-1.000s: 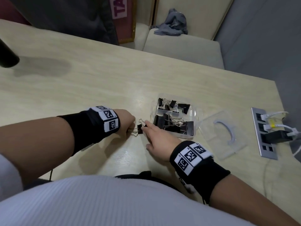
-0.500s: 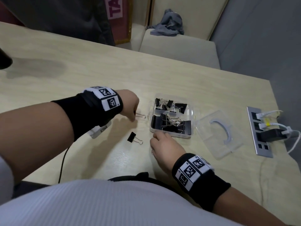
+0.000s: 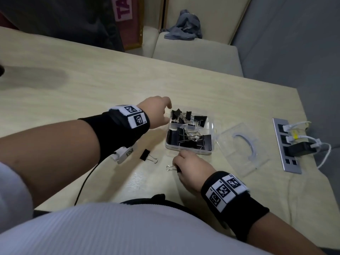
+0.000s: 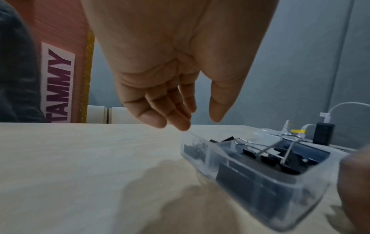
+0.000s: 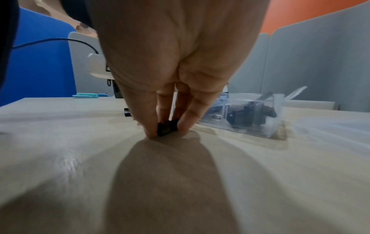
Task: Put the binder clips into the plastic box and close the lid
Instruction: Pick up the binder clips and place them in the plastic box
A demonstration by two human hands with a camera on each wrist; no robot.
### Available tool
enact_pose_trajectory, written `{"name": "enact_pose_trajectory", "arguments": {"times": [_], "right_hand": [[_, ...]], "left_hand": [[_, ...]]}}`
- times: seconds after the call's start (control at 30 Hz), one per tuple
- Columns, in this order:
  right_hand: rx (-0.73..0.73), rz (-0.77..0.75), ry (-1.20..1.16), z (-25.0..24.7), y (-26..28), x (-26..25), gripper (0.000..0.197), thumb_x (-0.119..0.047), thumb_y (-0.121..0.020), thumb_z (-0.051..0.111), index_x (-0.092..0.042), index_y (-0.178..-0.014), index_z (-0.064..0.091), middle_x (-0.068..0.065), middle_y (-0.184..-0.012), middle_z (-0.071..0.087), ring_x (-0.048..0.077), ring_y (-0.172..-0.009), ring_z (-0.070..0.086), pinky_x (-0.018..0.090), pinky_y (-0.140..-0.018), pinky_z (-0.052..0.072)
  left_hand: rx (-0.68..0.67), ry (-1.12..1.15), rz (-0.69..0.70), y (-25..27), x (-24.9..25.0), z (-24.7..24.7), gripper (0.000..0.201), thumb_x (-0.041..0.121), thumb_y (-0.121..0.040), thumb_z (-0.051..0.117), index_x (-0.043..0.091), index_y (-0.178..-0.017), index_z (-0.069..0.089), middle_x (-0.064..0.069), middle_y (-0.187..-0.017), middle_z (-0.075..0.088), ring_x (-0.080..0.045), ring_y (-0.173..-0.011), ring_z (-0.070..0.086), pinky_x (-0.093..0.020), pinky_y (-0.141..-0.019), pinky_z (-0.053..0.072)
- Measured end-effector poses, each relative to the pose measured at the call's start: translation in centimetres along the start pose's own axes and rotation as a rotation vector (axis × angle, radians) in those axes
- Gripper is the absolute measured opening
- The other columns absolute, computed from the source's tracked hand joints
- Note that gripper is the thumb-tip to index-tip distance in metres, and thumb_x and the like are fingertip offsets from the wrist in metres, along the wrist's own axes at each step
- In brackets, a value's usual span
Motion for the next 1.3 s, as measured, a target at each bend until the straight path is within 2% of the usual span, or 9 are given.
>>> {"name": "enact_pose_trajectory", "arguments": {"times": [0.17, 0.33, 0.43, 0.57, 0.7, 0.87, 1.0, 1.13, 1.3], "right_hand": [[0.207, -0.038, -0.168, -4.8, 0.5, -0.4, 0.029, -0.03, -0.085, 0.057, -0.022, -0.112, 0.056, -0.003, -0.111, 0.055, 0.016, -0.104, 0.052, 0.034, -0.087, 0.048], [0.536, 0.262, -0.359, -10.1, -0.7, 4.1, 0.038, -0.03, -0.086, 0.062, -0.018, -0.121, 0.053, 0.002, -0.121, 0.051, 0.018, -0.104, 0.056, 0.033, -0.093, 0.046], [0.452, 0.371, -0.323, -10.4, -1.2, 6.0, 0.052, -0.037, -0.087, 0.06, -0.017, -0.133, 0.045, 0.007, -0.134, 0.046, 0.023, -0.115, 0.051, 0.036, -0.1, 0.042], [0.426, 0.453, -0.194, -9.3, 0.1, 7.2, 0.044, -0.037, -0.088, 0.056, -0.018, -0.127, 0.05, 0.008, -0.129, 0.049, 0.029, -0.119, 0.047, 0.04, -0.098, 0.041], [0.401, 0.554, -0.181, -7.5, 1.9, 8.5, 0.044, -0.044, -0.089, 0.053, -0.02, -0.126, 0.052, 0.006, -0.131, 0.048, 0.029, -0.12, 0.045, 0.042, -0.1, 0.039], [0.53, 0.731, -0.248, -6.7, 4.6, 11.7, 0.036, -0.034, -0.094, 0.047, -0.017, -0.125, 0.053, 0.009, -0.135, 0.047, 0.031, -0.123, 0.044, 0.044, -0.103, 0.036], [0.318, 0.94, -0.236, -3.9, 6.2, 15.1, 0.056, -0.045, -0.087, 0.045, -0.019, -0.137, 0.04, 0.01, -0.146, 0.039, 0.035, -0.129, 0.04, 0.048, -0.103, 0.037], [0.177, 0.919, -0.089, -2.1, 6.0, 15.1, 0.071, -0.055, -0.078, 0.054, -0.018, -0.137, 0.038, 0.01, -0.14, 0.045, 0.035, -0.126, 0.043, 0.046, -0.099, 0.041], [0.182, 0.874, -0.011, -2.7, 5.4, 14.4, 0.056, -0.049, -0.085, 0.054, -0.013, -0.127, 0.046, 0.012, -0.128, 0.052, 0.034, -0.118, 0.047, 0.043, -0.091, 0.043]], "left_hand": [[-0.259, -0.212, -0.006, 2.9, -2.0, 2.9, 0.03, 0.035, -0.082, 0.064, 0.021, -0.108, 0.06, 0.0, -0.104, 0.066, -0.019, -0.085, 0.055, -0.032, -0.073, 0.047], [-0.477, -0.359, 0.073, 5.6, -2.3, 6.8, 0.05, 0.044, -0.069, 0.078, 0.021, -0.107, 0.055, 0.001, -0.105, 0.054, -0.02, -0.087, 0.055, -0.031, -0.069, 0.045], [-0.436, -0.381, 0.12, 5.9, -2.0, 7.6, 0.03, 0.029, -0.074, 0.071, 0.023, -0.099, 0.056, 0.0, -0.102, 0.052, -0.022, -0.088, 0.058, -0.035, -0.07, 0.051], [-0.438, -0.387, 0.106, 5.6, -2.1, 7.5, 0.016, 0.028, -0.076, 0.069, 0.025, -0.09, 0.063, 0.0, -0.097, 0.052, -0.021, -0.084, 0.055, -0.034, -0.074, 0.05], [-0.349, -0.451, 0.043, 4.2, -2.5, 5.4, 0.025, 0.037, -0.084, 0.061, 0.013, -0.091, 0.064, -0.006, -0.094, 0.064, -0.025, -0.081, 0.057, -0.032, -0.068, 0.049], [-0.322, -0.474, 0.02, 2.5, -2.0, 3.7, 0.04, 0.047, -0.086, 0.06, 0.009, -0.094, 0.07, -0.009, -0.096, 0.071, -0.028, -0.083, 0.061, -0.026, -0.064, 0.041], [-0.367, -0.44, 0.029, 2.7, -2.4, 5.3, 0.047, 0.037, -0.073, 0.074, 0.015, -0.11, 0.055, -0.008, -0.109, 0.055, -0.028, -0.093, 0.062, -0.032, -0.068, 0.048], [-0.358, -0.489, 0.058, 2.9, -2.3, 6.5, 0.035, 0.033, -0.082, 0.066, 0.012, -0.109, 0.057, -0.01, -0.108, 0.064, -0.03, -0.098, 0.062, -0.031, -0.072, 0.046], [-0.355, -0.554, 0.006, 2.7, -2.6, 5.6, 0.033, 0.034, -0.083, 0.064, 0.011, -0.107, 0.063, -0.009, -0.103, 0.066, -0.028, -0.096, 0.062, -0.028, -0.066, 0.042]]}}
Point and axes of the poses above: each hand's wrist, its own y-axis away from the middle knuckle, its own z-axis out of the palm, x = y × z, the point moved 7 cm from there along -y, towards the middle knuckle
